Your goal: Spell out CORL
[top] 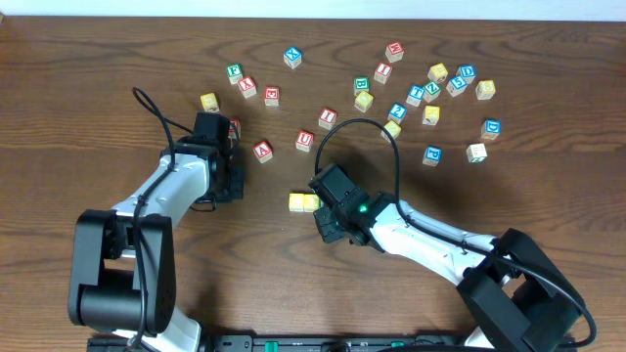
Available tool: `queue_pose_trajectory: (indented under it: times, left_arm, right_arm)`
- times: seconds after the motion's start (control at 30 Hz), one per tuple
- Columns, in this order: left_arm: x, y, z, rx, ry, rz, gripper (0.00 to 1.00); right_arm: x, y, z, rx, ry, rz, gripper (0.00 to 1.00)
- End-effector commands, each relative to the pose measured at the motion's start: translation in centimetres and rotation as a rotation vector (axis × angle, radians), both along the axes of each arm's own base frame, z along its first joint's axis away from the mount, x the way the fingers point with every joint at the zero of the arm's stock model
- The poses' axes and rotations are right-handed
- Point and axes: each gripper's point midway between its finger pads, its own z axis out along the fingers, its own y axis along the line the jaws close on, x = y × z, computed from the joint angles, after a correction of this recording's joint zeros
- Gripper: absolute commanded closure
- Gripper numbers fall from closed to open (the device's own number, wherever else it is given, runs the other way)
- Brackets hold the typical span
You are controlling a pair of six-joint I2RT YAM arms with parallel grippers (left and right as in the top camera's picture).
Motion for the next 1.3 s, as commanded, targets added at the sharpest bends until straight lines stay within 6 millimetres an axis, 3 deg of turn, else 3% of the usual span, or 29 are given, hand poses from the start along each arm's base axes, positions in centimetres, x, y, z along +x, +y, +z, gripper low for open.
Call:
queue_pose_trajectory:
  times: [0.0,0.8,1.27]
  left_arm:
    - [0.4,0.3,0.2,0.011,-0.007,-0.012,0.93]
    - [0.4,0.3,0.2,0.011,-0.007,-0.011,0.92]
    - [0.4,0.3,0.2,0.011,-0.007,-0.011,0.93]
  right_arm:
    - [-0.5,0.3,-0.1,-0.006,-0.001,0.017,0.99]
    - [0.3,0.2,0.1,-0.018,-0.043,0.010,0.99]
    - [-1.1,0.8,-0.1,0.000,0.010,0.044,0.99]
